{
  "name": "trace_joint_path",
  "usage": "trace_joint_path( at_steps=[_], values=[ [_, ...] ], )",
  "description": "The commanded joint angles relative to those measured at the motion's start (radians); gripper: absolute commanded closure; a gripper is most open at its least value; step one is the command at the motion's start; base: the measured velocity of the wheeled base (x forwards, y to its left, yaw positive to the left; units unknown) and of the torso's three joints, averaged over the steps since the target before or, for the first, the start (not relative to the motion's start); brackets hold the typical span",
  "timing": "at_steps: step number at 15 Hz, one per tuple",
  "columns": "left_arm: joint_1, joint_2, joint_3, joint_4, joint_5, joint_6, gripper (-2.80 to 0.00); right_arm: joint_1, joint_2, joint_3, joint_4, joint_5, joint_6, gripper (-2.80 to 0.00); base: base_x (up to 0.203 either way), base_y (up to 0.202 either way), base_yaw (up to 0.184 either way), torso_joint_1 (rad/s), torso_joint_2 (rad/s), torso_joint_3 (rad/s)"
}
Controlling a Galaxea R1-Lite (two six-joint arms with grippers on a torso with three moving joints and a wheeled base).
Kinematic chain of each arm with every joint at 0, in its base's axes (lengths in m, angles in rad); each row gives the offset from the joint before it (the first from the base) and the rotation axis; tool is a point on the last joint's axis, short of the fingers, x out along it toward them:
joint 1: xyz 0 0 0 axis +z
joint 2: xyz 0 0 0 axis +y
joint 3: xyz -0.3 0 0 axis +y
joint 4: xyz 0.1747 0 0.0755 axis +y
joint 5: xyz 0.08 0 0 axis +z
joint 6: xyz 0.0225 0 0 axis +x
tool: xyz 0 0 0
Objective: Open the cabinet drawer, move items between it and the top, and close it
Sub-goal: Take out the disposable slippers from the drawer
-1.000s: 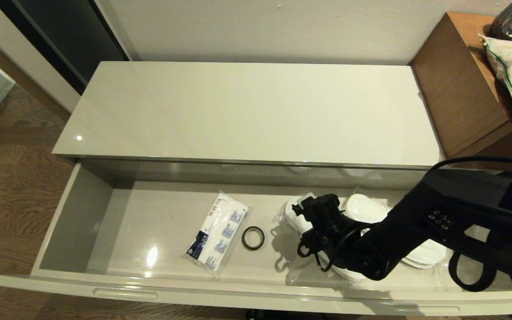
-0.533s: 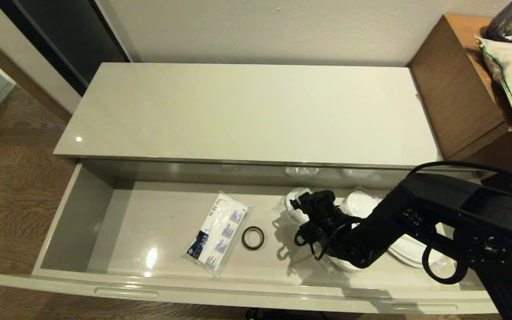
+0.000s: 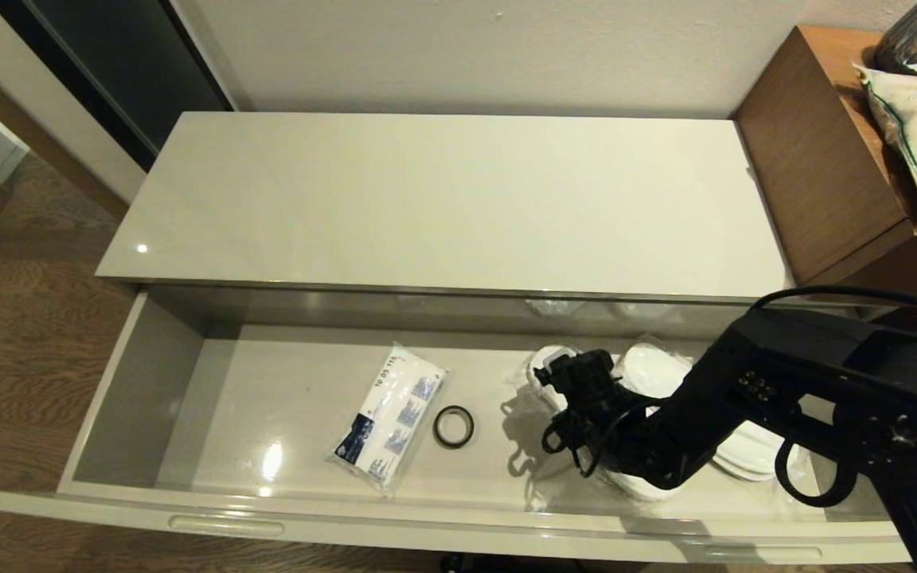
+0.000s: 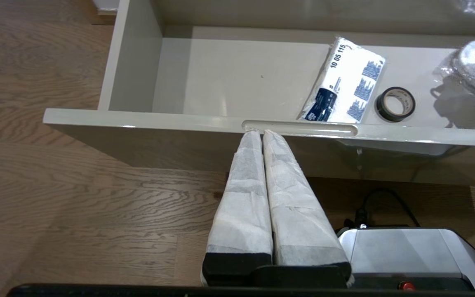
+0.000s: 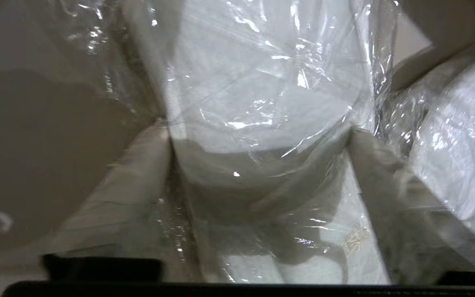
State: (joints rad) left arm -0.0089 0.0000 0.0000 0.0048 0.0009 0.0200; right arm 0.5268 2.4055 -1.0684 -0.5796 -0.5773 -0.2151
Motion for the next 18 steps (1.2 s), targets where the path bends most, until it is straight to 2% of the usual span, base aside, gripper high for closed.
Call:
trace_joint_path(
  at_steps=[1, 6, 10, 11, 14, 18],
  values=[
    [0.0, 0.0, 0.0, 0.0, 0.001, 0.0, 0.0, 0.005, -0.009, 0.007, -0.013, -0.015, -0.001, 0.0, 0.0, 0.0, 0.0, 0.0, 0.0, 0.0],
    [0.0, 0.0, 0.0, 0.0, 0.001, 0.0, 0.0, 0.024, -0.094, -0.011, 0.004, -0.019, 0.001, 0.0, 0.0, 0.0, 0.0, 0.0, 0.0, 0.0],
    [0.0, 0.0, 0.0, 0.0, 0.001, 0.0, 0.0, 0.043, -0.28, -0.01, 0.147, -0.024, 0.007, 0.0, 0.0, 0.0, 0.0, 0.0, 0.0, 0.0],
    [0.0, 0.0, 0.0, 0.0, 0.001, 0.0, 0.0, 0.051, -0.317, -0.008, 0.206, -0.024, 0.023, 0.0, 0.0, 0.0, 0.0, 0.0, 0.0, 0.0],
    [0.0, 0.0, 0.0, 0.0, 0.001, 0.0, 0.0, 0.078, -0.404, -0.012, 0.439, -0.025, 0.136, 0.0, 0.0, 0.0, 0.0, 0.0, 0.0, 0.0],
    [0.0, 0.0, 0.0, 0.0, 0.001, 0.0, 0.0, 0.138, -0.504, -0.009, 0.635, -0.025, 0.249, 0.0, 0.0, 0.0, 0.0, 0.0, 0.0, 0.0]
  ],
)
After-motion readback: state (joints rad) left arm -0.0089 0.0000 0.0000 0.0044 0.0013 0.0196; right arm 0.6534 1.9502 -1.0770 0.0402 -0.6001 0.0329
